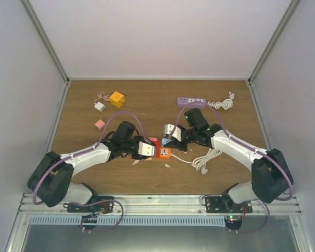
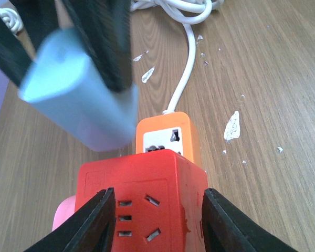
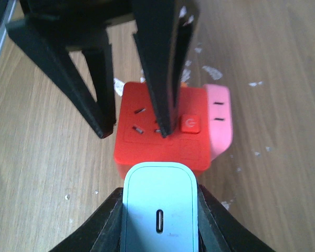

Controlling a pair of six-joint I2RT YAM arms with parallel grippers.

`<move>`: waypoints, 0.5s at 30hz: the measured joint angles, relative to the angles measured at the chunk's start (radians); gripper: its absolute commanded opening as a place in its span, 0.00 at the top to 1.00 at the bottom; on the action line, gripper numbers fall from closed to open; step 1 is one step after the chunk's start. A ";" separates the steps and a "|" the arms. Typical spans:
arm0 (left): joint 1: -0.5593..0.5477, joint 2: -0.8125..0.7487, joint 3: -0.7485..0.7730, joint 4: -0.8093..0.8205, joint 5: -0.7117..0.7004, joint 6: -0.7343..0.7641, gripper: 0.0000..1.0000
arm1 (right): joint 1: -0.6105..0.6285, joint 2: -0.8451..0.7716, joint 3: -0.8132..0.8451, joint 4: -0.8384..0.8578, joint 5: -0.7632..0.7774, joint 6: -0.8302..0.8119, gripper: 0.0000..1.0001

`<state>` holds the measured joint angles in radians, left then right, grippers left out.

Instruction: Pull the plug off the socket

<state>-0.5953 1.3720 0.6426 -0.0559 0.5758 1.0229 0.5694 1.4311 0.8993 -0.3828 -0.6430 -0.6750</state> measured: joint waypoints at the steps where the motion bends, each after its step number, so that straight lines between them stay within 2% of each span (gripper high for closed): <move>1: 0.000 0.000 0.004 -0.008 0.000 -0.003 0.51 | -0.010 -0.008 0.007 -0.001 -0.007 0.008 0.95; 7: 0.000 -0.005 0.031 -0.070 0.000 -0.050 0.43 | -0.055 -0.032 0.060 0.002 -0.021 0.067 0.98; 10: 0.001 -0.020 0.039 -0.105 0.004 -0.092 0.32 | -0.074 -0.031 0.085 0.019 -0.024 0.114 1.00; 15: 0.037 -0.058 0.089 -0.138 0.031 -0.176 0.21 | -0.105 -0.020 0.158 0.057 -0.032 0.222 0.99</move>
<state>-0.5587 1.3136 0.7315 -0.1940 0.6064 0.8471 0.4644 1.4109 1.0573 -0.3256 -0.6746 -0.4534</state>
